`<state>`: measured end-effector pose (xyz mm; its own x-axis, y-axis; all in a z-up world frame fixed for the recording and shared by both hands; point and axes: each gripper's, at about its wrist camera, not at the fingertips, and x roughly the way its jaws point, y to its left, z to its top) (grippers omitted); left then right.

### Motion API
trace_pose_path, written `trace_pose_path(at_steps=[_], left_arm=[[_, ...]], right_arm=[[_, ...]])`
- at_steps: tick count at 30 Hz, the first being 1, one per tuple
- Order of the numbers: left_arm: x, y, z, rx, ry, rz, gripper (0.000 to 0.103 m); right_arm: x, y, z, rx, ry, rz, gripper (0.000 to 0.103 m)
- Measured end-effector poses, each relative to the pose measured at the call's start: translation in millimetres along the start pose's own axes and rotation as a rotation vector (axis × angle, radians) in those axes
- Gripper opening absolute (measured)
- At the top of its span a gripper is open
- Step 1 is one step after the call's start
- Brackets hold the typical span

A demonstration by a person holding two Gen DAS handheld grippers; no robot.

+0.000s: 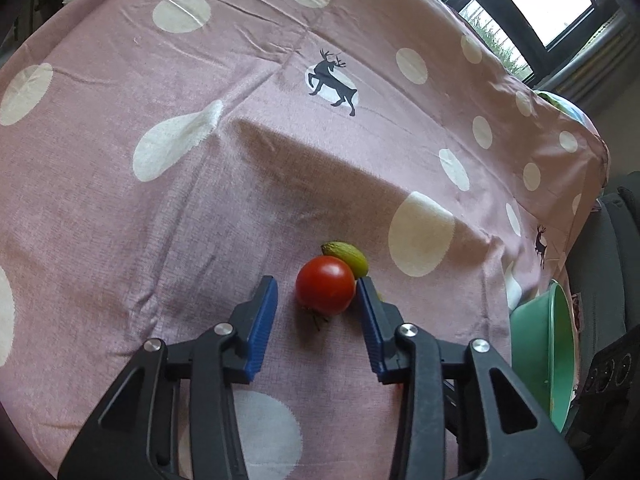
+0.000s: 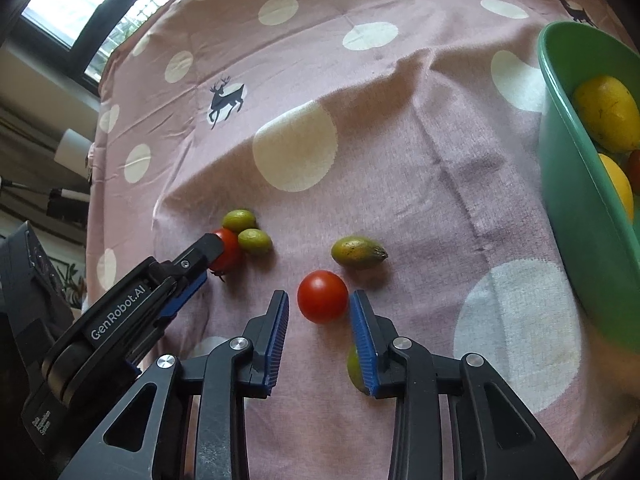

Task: Organize fruits
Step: 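Close the right gripper around the red cherry tomato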

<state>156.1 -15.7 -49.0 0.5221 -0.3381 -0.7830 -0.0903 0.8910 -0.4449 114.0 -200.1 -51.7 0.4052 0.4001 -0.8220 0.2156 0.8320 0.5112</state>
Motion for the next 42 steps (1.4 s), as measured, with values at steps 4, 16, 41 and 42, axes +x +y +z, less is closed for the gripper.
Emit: trace_pose_path(at_steps=[4, 16, 41, 42], left_arm=[[1.4, -2.2, -0.9, 0.008, 0.004, -0.013, 0.031], [-0.8, -1.2, -2.3, -0.002, -0.005, -0.008, 0.029], [0.0, -4.3, -8.3, 0.016, 0.007, -0.002, 0.030], [-0.2, -4.4, -8.6, 0.014, 0.009, -0.004, 0.030]], right_arm=[[5.3, 1.2, 0.1, -0.005, 0.016, -0.010, 0.034], [6.7, -1.1, -1.4, 0.003, 0.026, -0.006, 0.028], [3.4, 1.1, 6.1, 0.001, -0.052, -0.023, 0.028], [3.0, 1.1, 6.0, 0.000, -0.053, -0.023, 0.028]])
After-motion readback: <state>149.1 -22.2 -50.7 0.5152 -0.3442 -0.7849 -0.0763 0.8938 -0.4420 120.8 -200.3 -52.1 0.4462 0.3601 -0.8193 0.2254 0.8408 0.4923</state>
